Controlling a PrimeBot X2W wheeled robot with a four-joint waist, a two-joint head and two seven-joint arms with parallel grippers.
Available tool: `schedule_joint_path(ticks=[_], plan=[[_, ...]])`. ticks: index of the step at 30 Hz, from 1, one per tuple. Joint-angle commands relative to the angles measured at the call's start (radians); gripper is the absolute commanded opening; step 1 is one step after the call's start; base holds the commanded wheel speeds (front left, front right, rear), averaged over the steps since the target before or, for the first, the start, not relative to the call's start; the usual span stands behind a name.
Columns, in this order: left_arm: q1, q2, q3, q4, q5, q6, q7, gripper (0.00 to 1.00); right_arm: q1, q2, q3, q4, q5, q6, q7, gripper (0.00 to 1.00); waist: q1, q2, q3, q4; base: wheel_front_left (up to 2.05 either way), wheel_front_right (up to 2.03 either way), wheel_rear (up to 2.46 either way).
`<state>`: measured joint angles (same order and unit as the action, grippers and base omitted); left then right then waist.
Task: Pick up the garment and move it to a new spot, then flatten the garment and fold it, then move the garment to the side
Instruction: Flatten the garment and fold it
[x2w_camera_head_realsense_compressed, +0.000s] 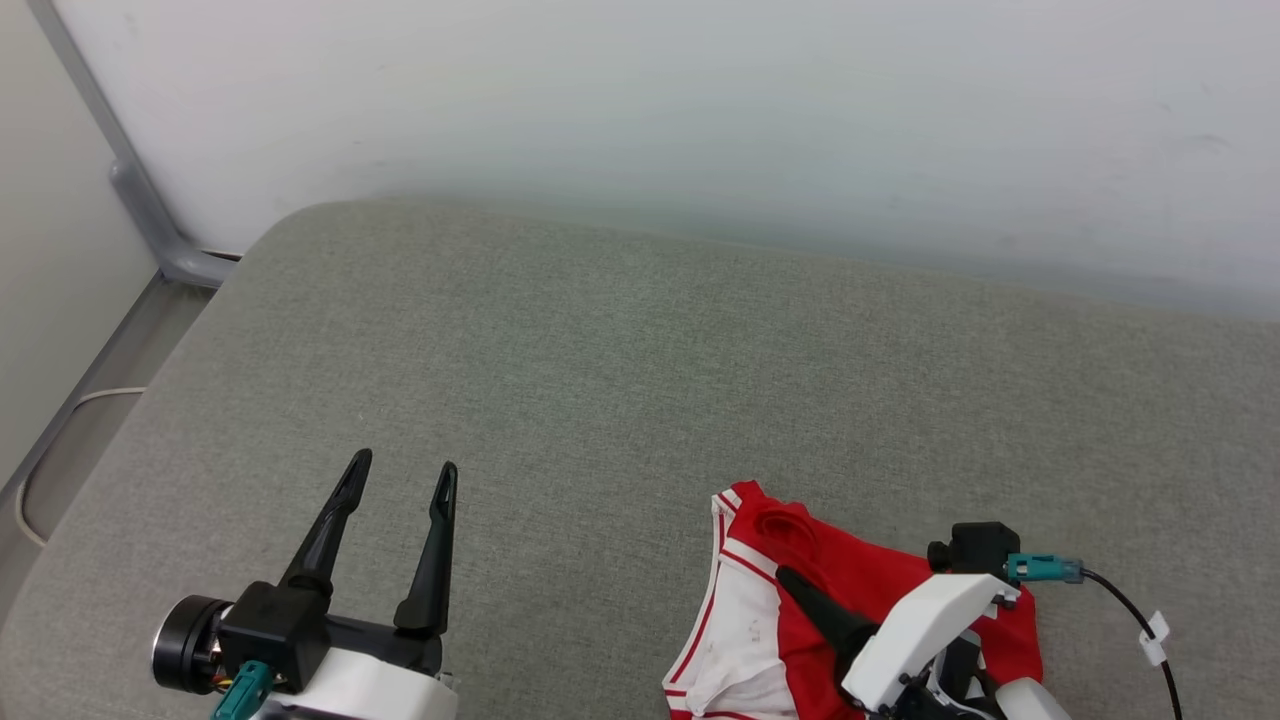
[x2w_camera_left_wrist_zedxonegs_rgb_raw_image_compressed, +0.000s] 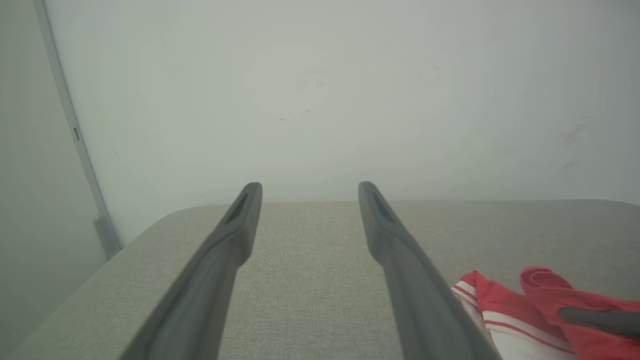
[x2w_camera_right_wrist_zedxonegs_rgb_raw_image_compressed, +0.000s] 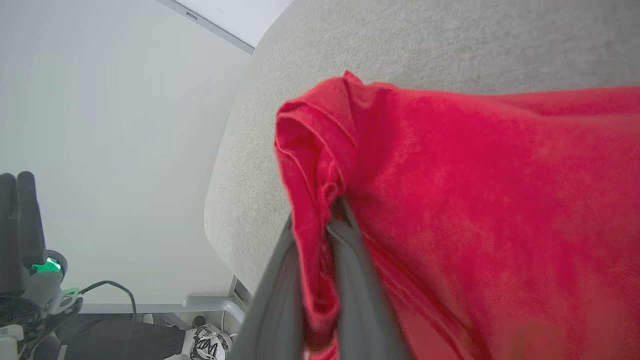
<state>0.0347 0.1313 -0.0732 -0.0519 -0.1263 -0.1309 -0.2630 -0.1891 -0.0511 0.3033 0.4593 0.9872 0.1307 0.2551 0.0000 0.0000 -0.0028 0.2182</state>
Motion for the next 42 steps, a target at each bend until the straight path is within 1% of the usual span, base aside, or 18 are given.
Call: schedule_joint_path(ticks=[1,3,4,5,8,12,14,18,21,24,26,28,32,36,40,42], plan=[[-0.010,0.000,0.001,0.001,-0.001,0.001,-0.002,1.00,-0.022,0.002,0.010,0.026,0.018,0.000,-0.015,0.00,0.0000,0.0000,0.002,0.003,0.00,0.00,0.00],[-0.010,-0.002,0.002,0.003,-0.001,0.001,-0.002,1.00,-0.054,0.001,0.030,0.088,0.018,0.000,-0.046,0.00,0.0000,0.0000,0.004,0.007,0.00,0.00,0.00],[-0.009,-0.002,0.003,0.004,-0.001,0.001,-0.002,1.00,-0.068,0.001,0.042,0.116,0.026,0.000,-0.059,0.08,0.0000,0.0000,0.004,0.008,0.00,0.00,0.00],[-0.009,-0.003,0.003,0.006,-0.001,0.001,-0.002,1.00,-0.082,0.002,0.063,0.137,0.034,0.000,-0.065,0.99,0.0000,0.0000,0.004,0.009,0.00,0.00,0.00],[-0.004,-0.004,0.007,0.010,0.000,0.001,-0.002,1.00,-0.113,0.002,0.133,0.159,0.092,0.000,-0.075,1.00,0.0000,0.0000,-0.001,0.008,0.00,0.00,0.00],[0.011,-0.006,0.016,0.015,0.002,0.001,-0.002,1.00,-0.138,0.002,0.227,0.143,0.152,0.000,-0.082,1.00,0.0000,0.0000,-0.016,-0.004,0.00,0.00,0.00],[0.015,-0.006,0.017,0.016,0.004,0.001,-0.002,1.00,-0.146,0.001,0.255,0.131,0.188,0.000,-0.085,1.00,0.0000,0.0000,-0.026,-0.012,0.00,0.00,0.00],[0.025,-0.004,0.010,0.014,0.003,0.001,-0.002,1.00,-0.183,0.001,0.274,0.111,0.227,0.000,-0.091,1.00,0.0000,0.0000,-0.042,-0.037,0.00,0.00,0.00],[0.029,-0.008,0.017,0.010,0.001,0.001,-0.002,1.00,-0.227,0.000,0.240,0.129,0.192,0.000,-0.085,1.00,0.0000,0.0000,-0.048,-0.063,0.00,0.00,0.00],[0.032,-0.008,0.016,0.003,-0.003,0.001,-0.002,1.00,-0.288,-0.004,0.164,0.163,0.080,0.000,-0.077,1.00,0.0000,0.0000,-0.049,-0.091,0.00,0.00,0.00],[0.030,-0.008,0.016,-0.001,-0.003,0.001,-0.002,1.00,-0.321,-0.045,0.110,0.163,-0.029,0.000,-0.074,1.00,0.0000,0.0000,-0.047,-0.108,0.00,0.00,0.00],[0.023,-0.010,0.017,-0.004,-0.006,0.001,-0.002,1.00,-0.341,-0.096,0.071,0.127,-0.165,0.000,-0.077,1.00,0.0000,0.0000,-0.042,-0.122,0.00,0.00,0.00],[0.009,-0.018,0.018,-0.008,-0.020,0.001,-0.002,1.00,-0.308,-0.200,-0.006,-0.014,-0.419,0.000,-0.075,1.00,0.0000,0.0000,-0.029,-0.146,0.00,0.00,0.00],[0.003,-0.025,0.012,-0.010,-0.028,0.001,-0.002,1.00,-0.225,-0.302,-0.095,-0.184,-0.607,-0.001,-0.090,1.00,0.0000,0.0000,-0.015,-0.165,0.00,0.00,0.00],[0.000,-0.026,0.006,-0.005,-0.035,0.001,-0.002,1.00,-0.109,-0.338,-0.186,-0.309,-0.699,0.000,-0.133,1.00,0.0000,0.0000,-0.005,-0.180,0.00,0.00,0.00],[0.001,-0.028,0.005,-0.003,-0.040,0.001,-0.002,1.00,-0.051,-0.341,-0.235,-0.353,-0.723,-0.001,-0.164,1.00,0.0000,0.0000,0.000,-0.187,0.00,0.00,0.00]])
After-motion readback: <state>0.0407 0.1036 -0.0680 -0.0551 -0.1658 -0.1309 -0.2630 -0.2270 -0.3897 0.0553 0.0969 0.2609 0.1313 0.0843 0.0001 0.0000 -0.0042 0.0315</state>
